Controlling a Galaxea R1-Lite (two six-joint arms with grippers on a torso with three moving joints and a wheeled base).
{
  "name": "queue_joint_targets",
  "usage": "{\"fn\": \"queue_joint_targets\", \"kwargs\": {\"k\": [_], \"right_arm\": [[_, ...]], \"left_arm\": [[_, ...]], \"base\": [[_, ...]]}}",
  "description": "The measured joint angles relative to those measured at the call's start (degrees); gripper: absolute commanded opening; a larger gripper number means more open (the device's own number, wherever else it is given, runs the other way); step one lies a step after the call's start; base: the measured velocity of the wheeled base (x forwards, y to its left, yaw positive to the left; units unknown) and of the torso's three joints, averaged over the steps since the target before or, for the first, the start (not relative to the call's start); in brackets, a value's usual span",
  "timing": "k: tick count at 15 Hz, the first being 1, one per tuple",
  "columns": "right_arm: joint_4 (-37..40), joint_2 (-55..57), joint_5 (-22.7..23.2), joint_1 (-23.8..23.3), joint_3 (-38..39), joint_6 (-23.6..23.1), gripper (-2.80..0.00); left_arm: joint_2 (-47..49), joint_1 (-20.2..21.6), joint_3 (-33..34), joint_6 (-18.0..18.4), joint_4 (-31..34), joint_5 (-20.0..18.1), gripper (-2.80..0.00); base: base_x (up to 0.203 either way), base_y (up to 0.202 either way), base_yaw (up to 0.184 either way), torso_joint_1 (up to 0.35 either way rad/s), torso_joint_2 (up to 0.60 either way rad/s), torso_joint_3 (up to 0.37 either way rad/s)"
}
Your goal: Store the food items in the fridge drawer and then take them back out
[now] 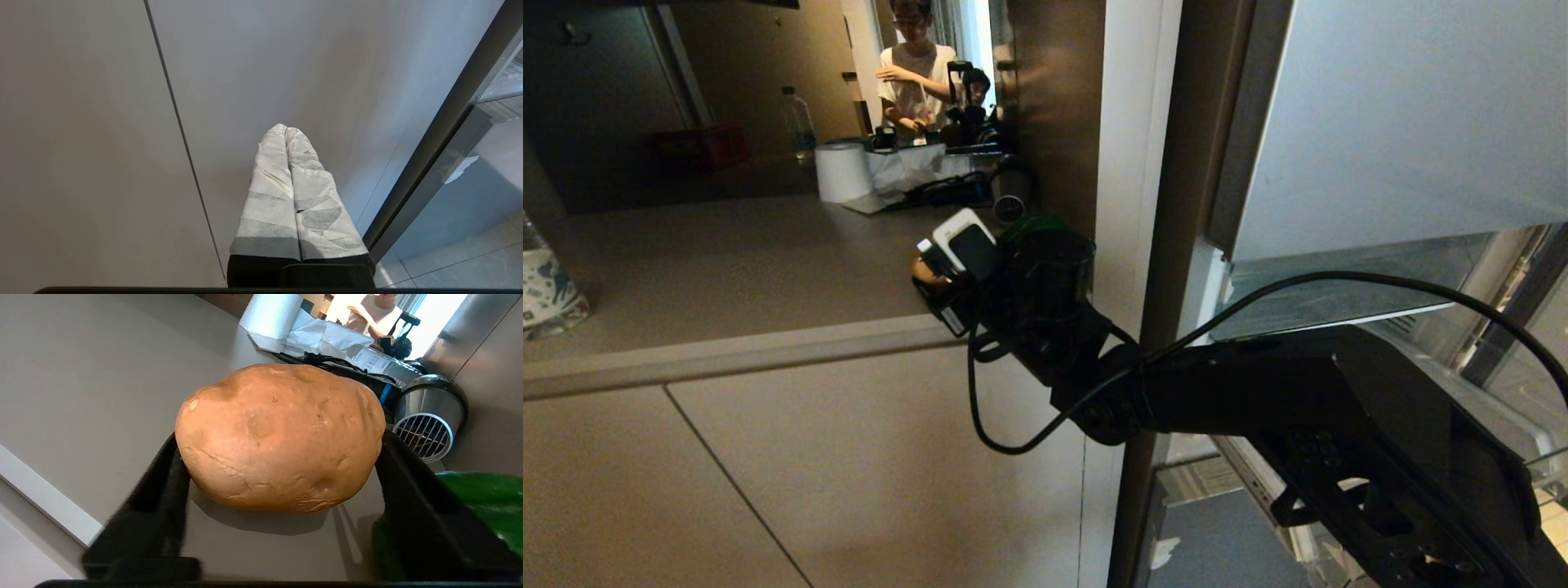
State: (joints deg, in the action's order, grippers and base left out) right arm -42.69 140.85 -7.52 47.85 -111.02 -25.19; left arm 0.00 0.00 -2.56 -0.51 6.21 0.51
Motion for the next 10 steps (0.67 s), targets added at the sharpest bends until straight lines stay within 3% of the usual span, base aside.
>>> {"fn": "queue_joint_targets", "kwargs": {"k": [10], "right_arm": [[0.05, 0.02, -0.02, -0.91, 0.02, 0.07, 0.0]], "left_arm": [[0.0, 0.0, 0.0, 0.0, 0.01, 0.0, -2.8]], "base": [[0.0, 0.0, 0.0, 0.0, 0.0, 0.0]]}}
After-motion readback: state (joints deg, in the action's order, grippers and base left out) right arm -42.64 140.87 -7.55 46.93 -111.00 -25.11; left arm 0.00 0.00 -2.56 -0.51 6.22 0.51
